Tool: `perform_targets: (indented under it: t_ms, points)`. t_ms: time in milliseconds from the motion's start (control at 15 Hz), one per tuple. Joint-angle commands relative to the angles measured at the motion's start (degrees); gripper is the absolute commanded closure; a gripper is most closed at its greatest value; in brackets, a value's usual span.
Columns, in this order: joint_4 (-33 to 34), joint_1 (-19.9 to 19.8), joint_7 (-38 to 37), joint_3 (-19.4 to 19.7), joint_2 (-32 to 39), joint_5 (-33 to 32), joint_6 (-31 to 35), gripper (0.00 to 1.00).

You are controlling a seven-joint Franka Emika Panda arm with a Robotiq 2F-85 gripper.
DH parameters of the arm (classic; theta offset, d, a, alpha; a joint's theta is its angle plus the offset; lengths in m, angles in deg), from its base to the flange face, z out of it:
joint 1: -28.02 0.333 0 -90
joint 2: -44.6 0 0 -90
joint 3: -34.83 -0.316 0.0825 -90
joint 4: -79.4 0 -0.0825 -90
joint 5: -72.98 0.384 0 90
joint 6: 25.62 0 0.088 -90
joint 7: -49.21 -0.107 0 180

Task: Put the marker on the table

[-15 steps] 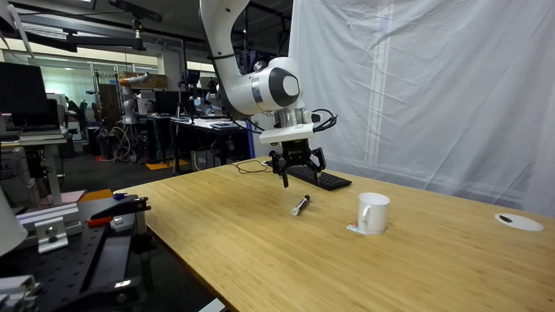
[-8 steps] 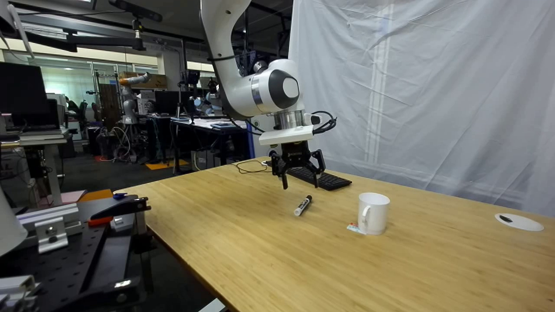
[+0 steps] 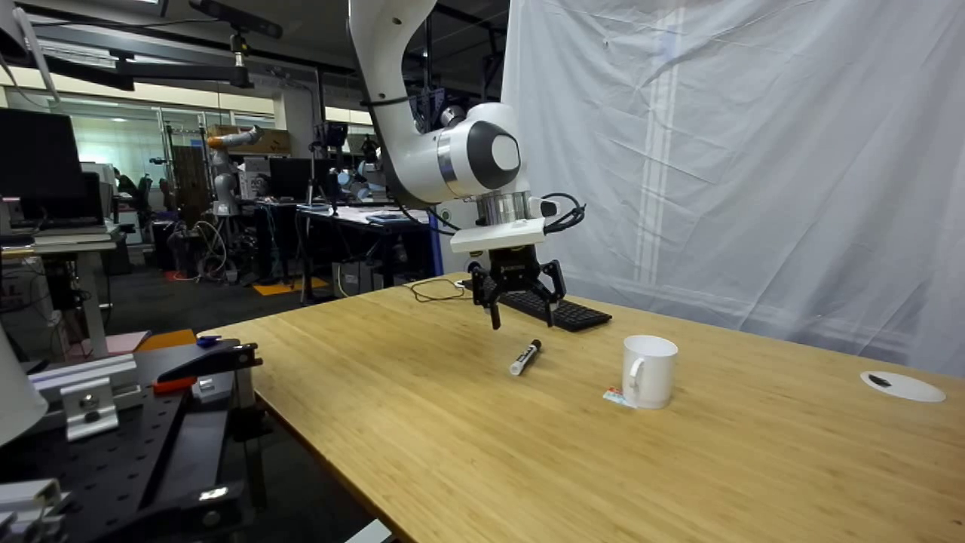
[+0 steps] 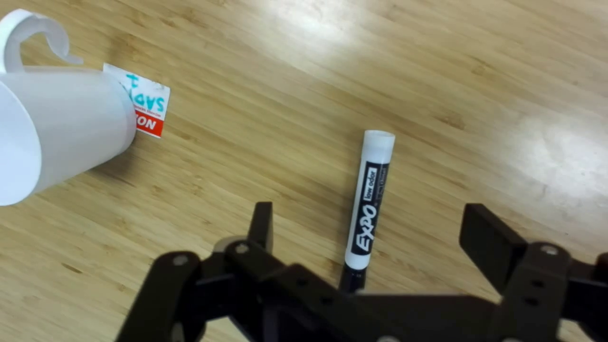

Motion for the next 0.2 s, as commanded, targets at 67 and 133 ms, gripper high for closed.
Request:
perform_targets:
  t_ms: [67,133]
  points:
    - [0.0,0.0,0.1,0.0,0.0,0.1,-0.1,0.00]
    - [0.0,0.0,0.1,0.0,0.0,0.1,-0.1,0.00]
